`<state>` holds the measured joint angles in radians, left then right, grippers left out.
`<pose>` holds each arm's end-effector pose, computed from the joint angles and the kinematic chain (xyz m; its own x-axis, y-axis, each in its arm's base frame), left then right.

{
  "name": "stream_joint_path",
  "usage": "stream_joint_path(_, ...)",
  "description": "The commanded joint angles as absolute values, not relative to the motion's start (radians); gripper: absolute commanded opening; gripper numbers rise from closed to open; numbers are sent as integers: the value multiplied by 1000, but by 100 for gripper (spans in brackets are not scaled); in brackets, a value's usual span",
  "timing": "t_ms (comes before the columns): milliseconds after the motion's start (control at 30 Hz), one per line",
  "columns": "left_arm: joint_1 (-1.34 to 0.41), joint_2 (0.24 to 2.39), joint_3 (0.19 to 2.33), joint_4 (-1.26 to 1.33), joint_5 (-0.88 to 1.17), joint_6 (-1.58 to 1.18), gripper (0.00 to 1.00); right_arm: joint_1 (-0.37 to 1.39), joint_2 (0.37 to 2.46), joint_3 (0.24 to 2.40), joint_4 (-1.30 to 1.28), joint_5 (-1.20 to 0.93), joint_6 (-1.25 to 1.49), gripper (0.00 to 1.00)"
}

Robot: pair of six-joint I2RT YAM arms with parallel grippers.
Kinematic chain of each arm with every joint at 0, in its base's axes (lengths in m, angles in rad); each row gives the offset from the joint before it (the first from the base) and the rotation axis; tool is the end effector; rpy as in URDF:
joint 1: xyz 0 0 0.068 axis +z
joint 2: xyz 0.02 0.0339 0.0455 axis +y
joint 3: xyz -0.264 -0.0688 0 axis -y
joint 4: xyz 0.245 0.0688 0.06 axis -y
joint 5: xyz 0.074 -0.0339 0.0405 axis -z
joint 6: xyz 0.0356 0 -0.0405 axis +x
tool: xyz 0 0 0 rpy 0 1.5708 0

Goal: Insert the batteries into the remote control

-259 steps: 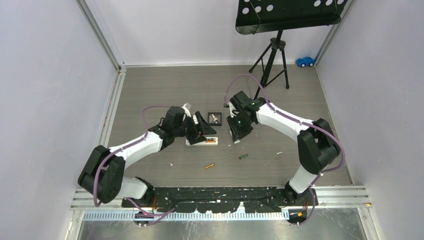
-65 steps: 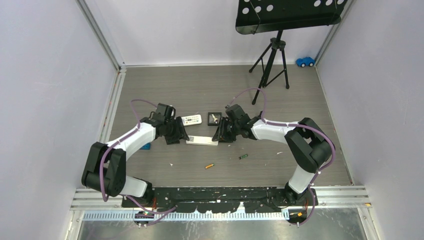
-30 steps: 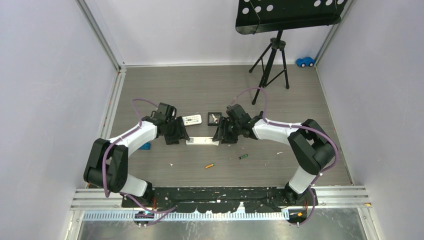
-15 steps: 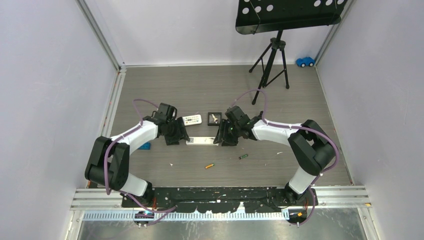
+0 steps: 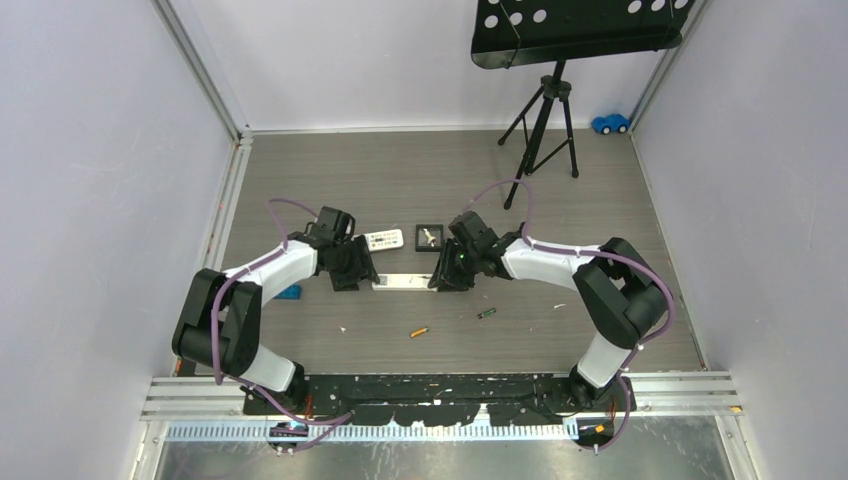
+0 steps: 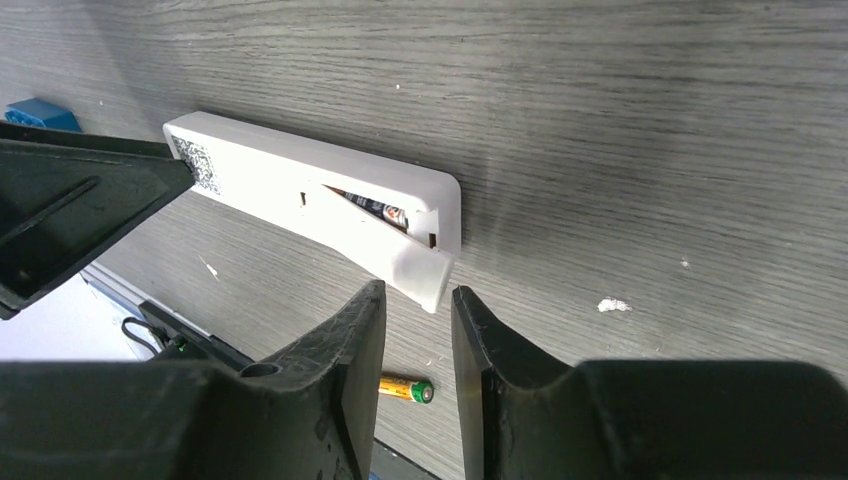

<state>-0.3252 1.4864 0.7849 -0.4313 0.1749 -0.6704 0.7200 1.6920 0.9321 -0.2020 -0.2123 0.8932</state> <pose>0.2537 -0.0921 0.1655 -0.9113 -0.3384 -0.2344 -0.2318 0.8925 -0.3870 0.2455 0.2253 0.1610 -0.9594 0.1716 -0.2239 0.0195 0.8323 0.5540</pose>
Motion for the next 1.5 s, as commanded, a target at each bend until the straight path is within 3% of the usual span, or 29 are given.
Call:
stream_joint_path(0, -322, 1488, 794, -386, 167, -666, 57, 727, 1707, 969, -181, -217, 914, 35)
stream_joint_path(200, -322, 1497, 799, -402, 154, -664, 56, 727, 1714, 972, -181, -200, 909, 28)
stream_joint_path(400, -322, 1502, 802, -406, 151, -660, 56, 727, 1724, 996, -194, -193, 891, 13)
stream_joint_path(933, -322, 1520, 815, -414, 142, -648, 55, 727, 1752, 1065, -311, -167, 755, 10)
stream_joint_path(1267, -322, 1526, 819, -416, 139, -644, 55, 729, 1683, 1077, -322, -156, 627, 15)
stream_joint_path(1367, -322, 1529, 821, -417, 137, -643, 55, 731, 1659, 1089, -312, -148, 587, 22)
stream_joint_path(1467, -322, 1528, 821, -419, 135, -641, 55, 748, 1659, 1110, -306, -121, 524, 37)
